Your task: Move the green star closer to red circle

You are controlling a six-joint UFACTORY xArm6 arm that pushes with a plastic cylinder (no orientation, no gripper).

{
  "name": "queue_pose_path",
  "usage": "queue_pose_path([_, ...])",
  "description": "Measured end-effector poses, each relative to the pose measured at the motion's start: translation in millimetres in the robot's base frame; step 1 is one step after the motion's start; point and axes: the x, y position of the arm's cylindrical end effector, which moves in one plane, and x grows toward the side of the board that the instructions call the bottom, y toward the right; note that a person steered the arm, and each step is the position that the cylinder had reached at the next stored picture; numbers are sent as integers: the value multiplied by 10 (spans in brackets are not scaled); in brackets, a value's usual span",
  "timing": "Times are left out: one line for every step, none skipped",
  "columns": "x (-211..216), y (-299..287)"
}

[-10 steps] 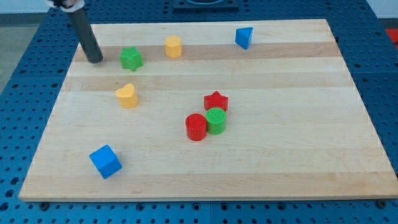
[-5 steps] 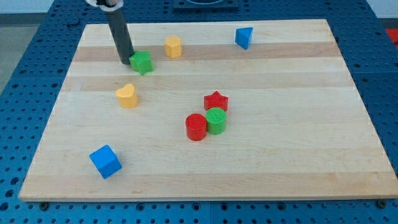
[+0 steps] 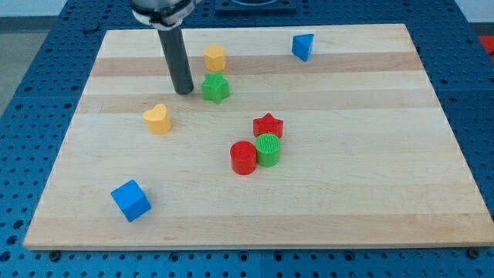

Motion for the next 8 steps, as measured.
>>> queue_pose_path([-217, 234])
queue_pose_path([-175, 480])
queue_pose_path([-107, 523])
queue_pose_path([-74, 523])
queue_pose_path([117, 523])
queue_pose_path([537, 523])
queue_pose_path([871, 523])
queue_pose_path([780, 517])
